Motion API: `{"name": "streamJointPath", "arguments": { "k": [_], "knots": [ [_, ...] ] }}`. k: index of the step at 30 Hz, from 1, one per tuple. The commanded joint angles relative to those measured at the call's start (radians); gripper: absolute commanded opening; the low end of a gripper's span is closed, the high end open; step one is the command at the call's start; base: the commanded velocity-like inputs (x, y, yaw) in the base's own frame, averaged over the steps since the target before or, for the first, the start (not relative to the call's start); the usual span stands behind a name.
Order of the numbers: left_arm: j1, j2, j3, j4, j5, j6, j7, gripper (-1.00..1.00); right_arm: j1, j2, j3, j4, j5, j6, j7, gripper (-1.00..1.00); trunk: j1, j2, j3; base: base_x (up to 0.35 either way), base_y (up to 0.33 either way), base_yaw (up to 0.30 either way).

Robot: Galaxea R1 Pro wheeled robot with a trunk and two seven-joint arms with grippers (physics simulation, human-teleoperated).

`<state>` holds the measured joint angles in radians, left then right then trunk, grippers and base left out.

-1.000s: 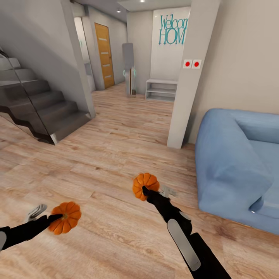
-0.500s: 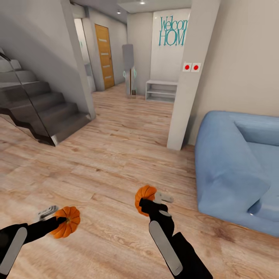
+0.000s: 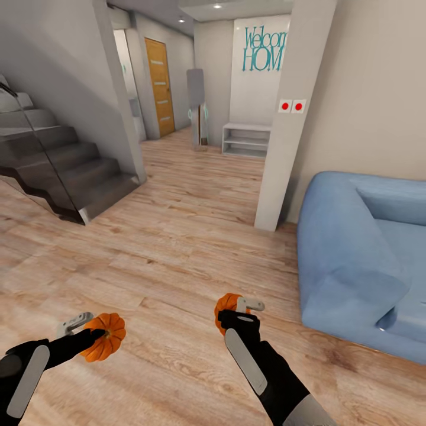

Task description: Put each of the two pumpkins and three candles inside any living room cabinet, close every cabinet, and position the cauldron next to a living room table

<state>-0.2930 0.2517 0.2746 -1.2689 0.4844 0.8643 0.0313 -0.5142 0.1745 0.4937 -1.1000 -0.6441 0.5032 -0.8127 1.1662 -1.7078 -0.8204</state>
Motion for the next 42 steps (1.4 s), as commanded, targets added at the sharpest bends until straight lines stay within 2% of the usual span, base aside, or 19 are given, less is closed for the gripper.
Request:
{"name": "streamJointPath", "arguments": {
  "k": [1, 10, 21, 42],
  "knots": [
    [0.0, 0.0, 0.0, 0.0, 0.0, 0.0, -0.001, -1.0, -0.001, 0.0, 0.002, 0.002, 0.001, -0.008, 0.001, -1.0, 0.0, 0.0, 0.0, 0.0, 0.0, 0.0],
    [0.0, 0.003, 0.004, -0.001, 0.002, 0.001, -0.007, -1.0, -0.003, 0.0, 0.005, 0.009, 0.003, -0.016, 0.014, -1.0, 0.0, 0.0, 0.0, 0.0, 0.035, 0.0],
    [0.0, 0.034, 0.011, -0.001, 0.008, 0.011, -0.01, -1.0, -0.003, 0.0, 0.005, 0.001, 0.008, -0.02, 0.0, -1.0, 0.0, 0.0, 0.0, 0.0, 0.191, 0.006],
    [0.0, 0.028, -0.002, -0.001, 0.01, 0.011, -0.01, -1.0, -0.003, 0.0, 0.005, 0.004, 0.009, -0.02, 0.002, -1.0, 0.0, 0.0, -0.013, 0.012, 0.003, 0.249]
  ]
}}
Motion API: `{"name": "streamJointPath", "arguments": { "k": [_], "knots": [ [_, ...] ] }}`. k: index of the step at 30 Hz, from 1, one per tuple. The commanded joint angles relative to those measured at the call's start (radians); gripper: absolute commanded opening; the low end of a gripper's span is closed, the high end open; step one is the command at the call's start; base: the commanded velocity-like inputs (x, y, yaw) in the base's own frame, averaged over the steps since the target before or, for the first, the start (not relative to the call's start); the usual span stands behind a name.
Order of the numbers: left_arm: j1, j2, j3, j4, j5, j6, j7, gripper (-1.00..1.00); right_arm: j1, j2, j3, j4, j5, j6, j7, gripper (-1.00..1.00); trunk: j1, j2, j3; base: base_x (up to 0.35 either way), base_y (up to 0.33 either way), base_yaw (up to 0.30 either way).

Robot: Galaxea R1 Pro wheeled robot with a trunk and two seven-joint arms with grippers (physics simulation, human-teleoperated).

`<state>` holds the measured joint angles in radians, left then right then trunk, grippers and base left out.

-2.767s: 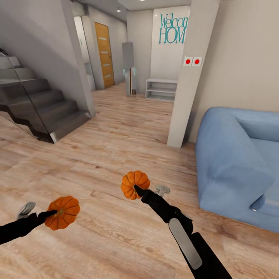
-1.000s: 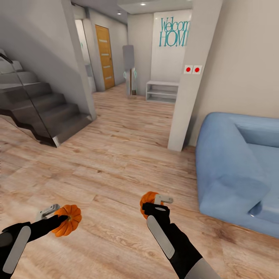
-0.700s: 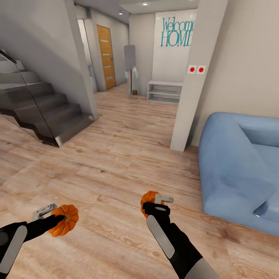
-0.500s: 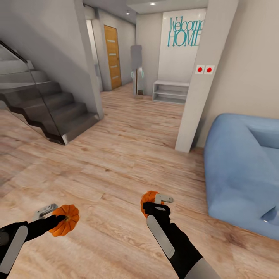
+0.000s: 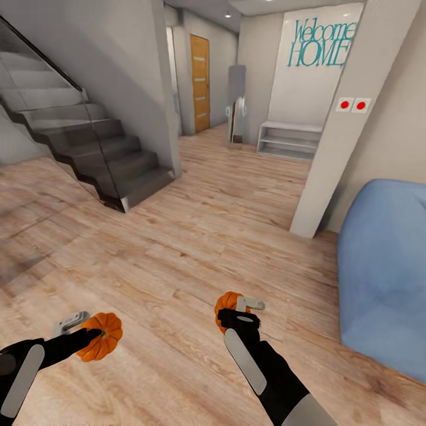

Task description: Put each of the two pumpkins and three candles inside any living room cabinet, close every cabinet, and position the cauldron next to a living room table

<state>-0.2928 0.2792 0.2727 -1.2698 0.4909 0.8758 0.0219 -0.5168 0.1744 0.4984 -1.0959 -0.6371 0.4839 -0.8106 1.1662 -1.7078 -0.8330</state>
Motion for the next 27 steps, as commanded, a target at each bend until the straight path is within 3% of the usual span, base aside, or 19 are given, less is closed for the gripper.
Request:
{"name": "streamJointPath", "arguments": {
  "k": [1, 19, 27],
  "knots": [
    [0.0, 0.0, 0.0, 0.0, 0.003, -0.001, 0.0, -1.0, 0.0, 0.0, 0.0, 0.0, 0.002, -0.001, 0.0, -1.0, 0.0, 0.0, -0.001, 0.183, 0.0, 0.243],
    [0.0, -0.001, 0.0, 0.0, 0.003, -0.005, 0.001, -1.0, 0.0, 0.0, 0.0, 0.001, 0.001, 0.001, 0.002, -1.0, 0.0, 0.0, -0.019, 0.299, 0.0, 0.243],
    [0.0, -0.001, 0.0, 0.0, 0.003, -0.007, 0.0, -1.0, -0.001, 0.0, 0.0, 0.001, 0.001, 0.001, 0.003, -1.0, 0.0, 0.0, -0.027, 0.038, 0.0, 0.243]
  ]
}}
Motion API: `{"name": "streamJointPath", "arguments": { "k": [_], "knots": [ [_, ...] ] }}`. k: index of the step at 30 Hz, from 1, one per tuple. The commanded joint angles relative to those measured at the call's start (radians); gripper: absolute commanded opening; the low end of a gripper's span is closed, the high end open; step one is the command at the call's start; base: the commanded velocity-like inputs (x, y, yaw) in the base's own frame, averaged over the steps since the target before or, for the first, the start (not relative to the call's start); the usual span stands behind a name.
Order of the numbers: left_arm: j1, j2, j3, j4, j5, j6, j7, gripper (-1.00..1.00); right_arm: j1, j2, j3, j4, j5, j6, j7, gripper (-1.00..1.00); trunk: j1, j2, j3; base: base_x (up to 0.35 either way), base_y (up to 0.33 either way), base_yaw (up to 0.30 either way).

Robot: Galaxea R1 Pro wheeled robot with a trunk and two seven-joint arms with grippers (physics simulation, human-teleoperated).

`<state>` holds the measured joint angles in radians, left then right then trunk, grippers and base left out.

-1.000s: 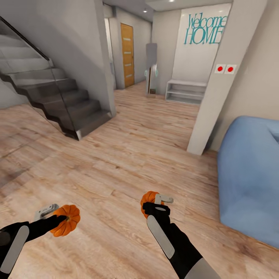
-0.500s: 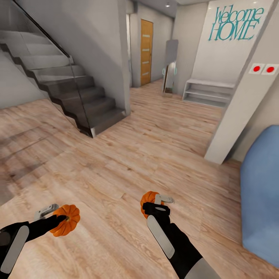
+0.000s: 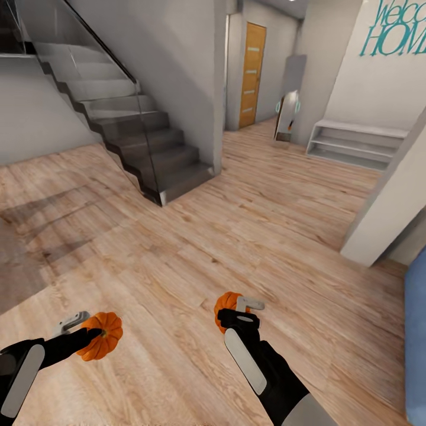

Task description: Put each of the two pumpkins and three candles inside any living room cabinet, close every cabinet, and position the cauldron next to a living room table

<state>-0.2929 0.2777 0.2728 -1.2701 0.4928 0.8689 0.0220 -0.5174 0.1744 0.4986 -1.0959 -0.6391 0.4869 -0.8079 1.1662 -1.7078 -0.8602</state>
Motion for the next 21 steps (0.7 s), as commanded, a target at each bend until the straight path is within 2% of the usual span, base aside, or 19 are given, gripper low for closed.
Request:
{"name": "streamJointPath", "arguments": {
  "k": [1, 9, 14, 21],
  "knots": [
    [0.0, 0.0, 0.0, 0.0, 0.001, 0.0, -0.001, -1.0, -0.001, 0.0, 0.0, 0.001, 0.003, -0.001, 0.001, -1.0, 0.0, 0.0, -0.001, 0.001, 0.0, 0.243],
    [0.0, 0.0, 0.0, 0.0, 0.001, 0.001, -0.001, -1.0, 0.0, 0.0, 0.002, 0.001, 0.003, -0.001, 0.001, -1.0, 0.0, 0.0, -0.009, 0.0, 0.0, 0.242],
    [0.0, 0.0, 0.0, 0.0, 0.001, 0.001, -0.001, -1.0, -0.001, 0.0, 0.024, 0.002, 0.004, -0.001, 0.001, -1.0, 0.0, 0.0, -0.014, 0.0, 0.0, 0.242],
    [0.0, 0.0, -0.001, 0.0, 0.001, 0.0, -0.001, -1.0, -0.001, 0.0, 0.027, 0.002, 0.004, -0.001, 0.001, -1.0, 0.0, 0.0, -0.021, 0.0, 0.0, 0.242]
  ]
}}
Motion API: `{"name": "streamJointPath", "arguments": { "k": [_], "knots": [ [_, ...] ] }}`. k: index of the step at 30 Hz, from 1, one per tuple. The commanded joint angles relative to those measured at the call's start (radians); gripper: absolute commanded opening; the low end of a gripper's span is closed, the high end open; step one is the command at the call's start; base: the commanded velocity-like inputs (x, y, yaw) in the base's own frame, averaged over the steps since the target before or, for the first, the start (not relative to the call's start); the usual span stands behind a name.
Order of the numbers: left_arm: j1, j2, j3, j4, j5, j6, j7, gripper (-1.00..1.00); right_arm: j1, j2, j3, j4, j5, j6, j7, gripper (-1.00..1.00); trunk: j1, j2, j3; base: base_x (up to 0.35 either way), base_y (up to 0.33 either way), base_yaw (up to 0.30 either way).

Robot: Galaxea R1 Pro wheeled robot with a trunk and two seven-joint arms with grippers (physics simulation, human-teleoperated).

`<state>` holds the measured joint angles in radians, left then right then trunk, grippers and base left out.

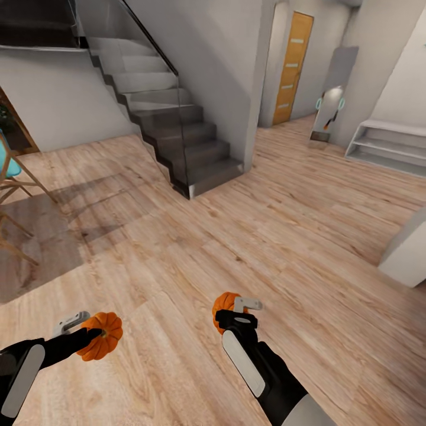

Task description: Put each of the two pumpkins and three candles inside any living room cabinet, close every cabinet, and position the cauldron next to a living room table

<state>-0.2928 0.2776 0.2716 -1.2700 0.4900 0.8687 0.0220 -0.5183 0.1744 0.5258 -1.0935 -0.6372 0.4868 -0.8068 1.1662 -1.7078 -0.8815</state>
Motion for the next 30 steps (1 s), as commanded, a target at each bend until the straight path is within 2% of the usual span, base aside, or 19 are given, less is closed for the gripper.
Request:
{"name": "streamJointPath", "arguments": {
  "k": [1, 30],
  "knots": [
    [0.0, 0.0, 0.0, 0.0, 0.004, 0.0, 0.0, -1.0, 0.0, 0.0, 0.0, 0.0, 0.002, -0.001, 0.0, -1.0, 0.0, 0.0, -0.001, 0.0, 0.0, 0.242],
    [0.0, -0.006, -0.001, 0.0, 0.004, -0.002, 0.0, -1.0, 0.0, 0.0, 0.002, 0.001, 0.002, -0.002, 0.0, -1.0, 0.0, 0.0, -0.031, 0.0, 0.0, 0.241]
  ]
}}
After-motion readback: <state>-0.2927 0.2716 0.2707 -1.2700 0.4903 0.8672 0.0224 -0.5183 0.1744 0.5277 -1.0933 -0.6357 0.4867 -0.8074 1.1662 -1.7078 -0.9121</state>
